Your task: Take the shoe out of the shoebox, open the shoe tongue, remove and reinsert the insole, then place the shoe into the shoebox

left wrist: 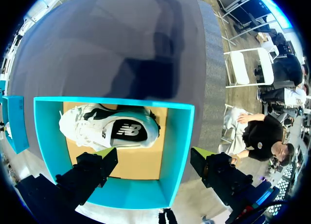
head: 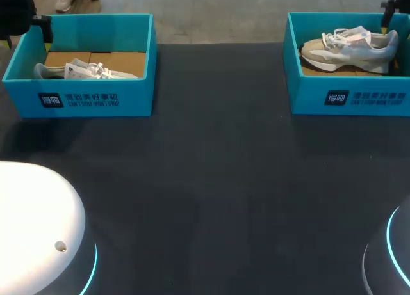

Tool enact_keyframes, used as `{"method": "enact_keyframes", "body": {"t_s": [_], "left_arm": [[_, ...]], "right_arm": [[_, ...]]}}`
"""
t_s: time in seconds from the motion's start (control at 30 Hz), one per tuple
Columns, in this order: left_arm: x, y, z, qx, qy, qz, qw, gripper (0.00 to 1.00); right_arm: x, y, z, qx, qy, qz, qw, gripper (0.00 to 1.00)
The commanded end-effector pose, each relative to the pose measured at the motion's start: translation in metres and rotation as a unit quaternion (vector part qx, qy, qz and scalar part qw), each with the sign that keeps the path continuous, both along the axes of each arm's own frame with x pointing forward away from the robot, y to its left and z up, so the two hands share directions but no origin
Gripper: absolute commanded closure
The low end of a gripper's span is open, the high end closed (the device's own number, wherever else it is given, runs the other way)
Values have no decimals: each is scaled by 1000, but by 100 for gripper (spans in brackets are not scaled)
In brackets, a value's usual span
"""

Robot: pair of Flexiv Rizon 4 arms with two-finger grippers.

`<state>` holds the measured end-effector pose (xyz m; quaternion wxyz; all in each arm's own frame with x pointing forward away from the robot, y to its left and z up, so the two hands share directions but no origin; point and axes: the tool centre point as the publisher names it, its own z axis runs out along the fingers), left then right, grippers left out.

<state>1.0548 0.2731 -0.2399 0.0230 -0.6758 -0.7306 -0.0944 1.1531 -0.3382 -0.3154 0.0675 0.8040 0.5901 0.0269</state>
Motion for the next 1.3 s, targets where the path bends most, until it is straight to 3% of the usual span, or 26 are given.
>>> {"method": "enact_keyframes", "body": {"t_s": [0.03, 0.5, 0.67, 0.73, 1.0, 1.3], "left_arm": [[-1, 0, 0, 0, -1, 0, 1000, 0], [-1, 0, 0, 0, -1, 0, 1000, 0], [-1, 0, 0, 0, -1, 0, 1000, 0], [-1, 0, 0, 0, -1, 0, 1000, 0], [-1, 0, 0, 0, -1, 0, 1000, 0], [-1, 0, 0, 0, -1, 0, 1000, 0]], "right_arm": [[7, -2, -10, -4, 7, -1, 1000, 35], [13, -6, -32, -12, 22, 5, 1000, 44], [14, -7, -44, -16, 34, 7, 999, 38], [13, -7, -48, -14, 38, 7, 999, 42], [13, -8, -63, -13, 50, 4, 999, 37], [13, -11, -68, -19, 58, 2, 998, 51]]}}
